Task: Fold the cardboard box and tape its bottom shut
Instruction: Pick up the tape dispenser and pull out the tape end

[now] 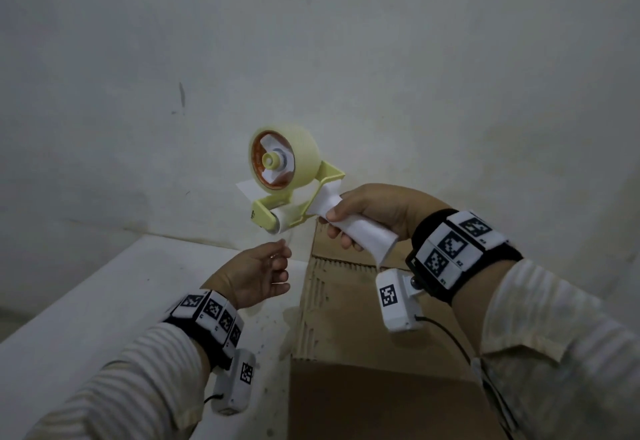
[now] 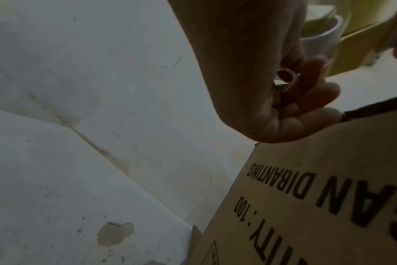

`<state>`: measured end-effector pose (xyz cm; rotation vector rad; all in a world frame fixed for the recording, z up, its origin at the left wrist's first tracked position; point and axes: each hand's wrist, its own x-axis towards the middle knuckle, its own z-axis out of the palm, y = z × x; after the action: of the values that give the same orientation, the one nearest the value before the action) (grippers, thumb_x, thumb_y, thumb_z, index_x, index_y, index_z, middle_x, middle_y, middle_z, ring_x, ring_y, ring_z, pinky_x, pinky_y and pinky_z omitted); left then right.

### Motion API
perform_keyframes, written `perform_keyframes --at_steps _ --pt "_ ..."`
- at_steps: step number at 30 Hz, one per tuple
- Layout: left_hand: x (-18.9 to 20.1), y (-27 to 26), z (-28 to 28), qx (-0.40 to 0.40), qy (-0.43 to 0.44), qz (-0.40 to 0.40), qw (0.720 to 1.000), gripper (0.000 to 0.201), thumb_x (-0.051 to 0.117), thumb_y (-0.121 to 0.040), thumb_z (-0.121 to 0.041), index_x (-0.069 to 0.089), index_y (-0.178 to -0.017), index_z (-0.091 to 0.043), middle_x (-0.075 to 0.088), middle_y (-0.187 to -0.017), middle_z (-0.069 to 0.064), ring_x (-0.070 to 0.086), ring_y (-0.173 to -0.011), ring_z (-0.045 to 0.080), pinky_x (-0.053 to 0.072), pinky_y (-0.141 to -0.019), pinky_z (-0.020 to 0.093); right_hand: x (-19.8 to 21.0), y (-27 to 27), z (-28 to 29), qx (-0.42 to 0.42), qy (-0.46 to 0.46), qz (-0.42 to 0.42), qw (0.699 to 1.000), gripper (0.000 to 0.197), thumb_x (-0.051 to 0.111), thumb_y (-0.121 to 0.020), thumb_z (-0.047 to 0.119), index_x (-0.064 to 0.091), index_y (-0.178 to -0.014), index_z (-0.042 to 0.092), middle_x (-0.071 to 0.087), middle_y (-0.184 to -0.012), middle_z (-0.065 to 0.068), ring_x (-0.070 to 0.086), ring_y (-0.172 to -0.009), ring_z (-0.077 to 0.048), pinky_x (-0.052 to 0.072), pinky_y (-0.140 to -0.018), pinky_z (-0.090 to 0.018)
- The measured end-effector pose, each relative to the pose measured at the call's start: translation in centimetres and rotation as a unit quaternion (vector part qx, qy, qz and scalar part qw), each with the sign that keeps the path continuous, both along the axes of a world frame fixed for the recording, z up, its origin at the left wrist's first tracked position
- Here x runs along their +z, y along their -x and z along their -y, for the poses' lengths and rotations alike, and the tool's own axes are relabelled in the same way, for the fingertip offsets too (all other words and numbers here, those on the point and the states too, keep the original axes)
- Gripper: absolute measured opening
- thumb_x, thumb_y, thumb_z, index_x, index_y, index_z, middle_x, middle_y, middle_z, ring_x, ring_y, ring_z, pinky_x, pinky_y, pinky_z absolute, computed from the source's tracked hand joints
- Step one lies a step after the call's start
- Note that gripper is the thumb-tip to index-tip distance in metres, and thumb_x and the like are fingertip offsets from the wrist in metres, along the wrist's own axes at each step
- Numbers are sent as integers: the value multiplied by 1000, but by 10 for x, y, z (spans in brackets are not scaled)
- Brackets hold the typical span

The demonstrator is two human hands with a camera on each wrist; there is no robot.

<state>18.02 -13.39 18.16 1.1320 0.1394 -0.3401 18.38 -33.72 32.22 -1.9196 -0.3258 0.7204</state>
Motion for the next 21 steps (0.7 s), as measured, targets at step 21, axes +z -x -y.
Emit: perform_keyframes --at_steps 21 --pt "-2 -23 6 6 -158 38 987 26 46 -96 -22 50 -71 -16 36 -63 0 45 -53 15 46 -67 32 -8 -13 -9 4 120 117 986 12 67 -83 13 61 -82 3 62 -62 -10 55 -48 -20 46 -53 -28"
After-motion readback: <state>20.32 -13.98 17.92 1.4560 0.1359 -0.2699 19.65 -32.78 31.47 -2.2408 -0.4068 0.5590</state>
